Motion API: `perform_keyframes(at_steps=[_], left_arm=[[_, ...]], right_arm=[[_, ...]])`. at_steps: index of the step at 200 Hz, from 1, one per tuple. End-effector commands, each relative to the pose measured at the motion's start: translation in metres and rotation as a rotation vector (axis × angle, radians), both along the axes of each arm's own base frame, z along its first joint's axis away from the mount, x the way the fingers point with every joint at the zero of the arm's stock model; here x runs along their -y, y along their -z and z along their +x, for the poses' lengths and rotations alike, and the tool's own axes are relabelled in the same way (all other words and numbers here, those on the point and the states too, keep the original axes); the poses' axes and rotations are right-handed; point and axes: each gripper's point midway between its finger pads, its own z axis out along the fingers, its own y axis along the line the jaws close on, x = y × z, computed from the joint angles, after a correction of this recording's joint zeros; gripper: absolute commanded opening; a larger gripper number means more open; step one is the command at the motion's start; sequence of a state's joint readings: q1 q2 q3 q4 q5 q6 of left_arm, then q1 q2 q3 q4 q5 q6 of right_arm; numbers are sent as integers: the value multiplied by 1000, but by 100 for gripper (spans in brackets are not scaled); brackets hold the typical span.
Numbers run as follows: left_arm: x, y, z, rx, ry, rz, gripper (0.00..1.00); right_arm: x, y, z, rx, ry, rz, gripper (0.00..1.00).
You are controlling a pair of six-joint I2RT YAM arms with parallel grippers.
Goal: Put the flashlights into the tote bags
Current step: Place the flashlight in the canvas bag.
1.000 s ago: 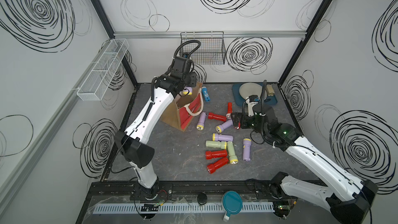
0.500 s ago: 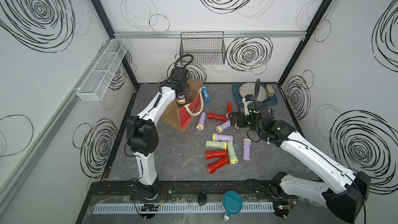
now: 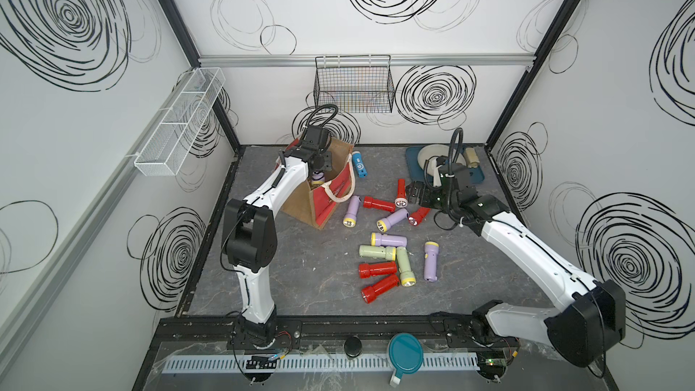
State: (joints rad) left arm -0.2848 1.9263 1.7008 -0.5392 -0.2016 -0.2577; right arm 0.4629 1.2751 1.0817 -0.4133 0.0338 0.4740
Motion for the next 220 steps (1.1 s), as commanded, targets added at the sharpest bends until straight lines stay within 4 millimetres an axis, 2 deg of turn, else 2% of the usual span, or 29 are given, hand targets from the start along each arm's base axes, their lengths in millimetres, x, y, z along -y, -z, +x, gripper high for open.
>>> perform_keyframes(at_steps=[1, 22, 44, 59, 93, 104, 116, 142, 156, 171, 196, 220], left_arm=[[-3, -12, 6, 54, -15, -29, 22], [-8, -15, 4, 56, -21, -26, 30], [-13, -12, -1, 35, -25, -24, 49], [-17, -11, -7, 19, -23, -1, 57], [-24, -19, -21, 11, -22, 10, 72], [-25, -23, -26, 12, -22, 6, 81], [-27, -29, -31, 22, -25, 2, 87], [-31, -41, -43, 38, -31, -9, 90], [-29, -47, -50, 46, -22, -26, 90], [-23, -52, -58, 42, 12, -46, 96], [-14, -62, -71, 52, 53, -51, 98], [-3, -77, -86, 87, 83, -77, 100]], right_arm=[[-11, -19, 16, 35, -26, 34, 100], [-18, -12, 26, 14, -39, 25, 100], [-22, -17, 36, 27, -41, 13, 100], [-22, -18, 41, 41, -36, 16, 100], [-26, -13, 56, 19, -54, -2, 100], [-29, -9, 60, 7, -62, 1, 100], [-32, -4, 63, -4, -71, -1, 100], [-27, 11, 76, -43, -68, 2, 100], [-24, 13, 87, -58, -62, 26, 100], [-21, 17, 99, -67, -63, 33, 100], [-20, 28, 122, -101, -80, 41, 100], [-30, 43, 145, -131, -109, 67, 98]])
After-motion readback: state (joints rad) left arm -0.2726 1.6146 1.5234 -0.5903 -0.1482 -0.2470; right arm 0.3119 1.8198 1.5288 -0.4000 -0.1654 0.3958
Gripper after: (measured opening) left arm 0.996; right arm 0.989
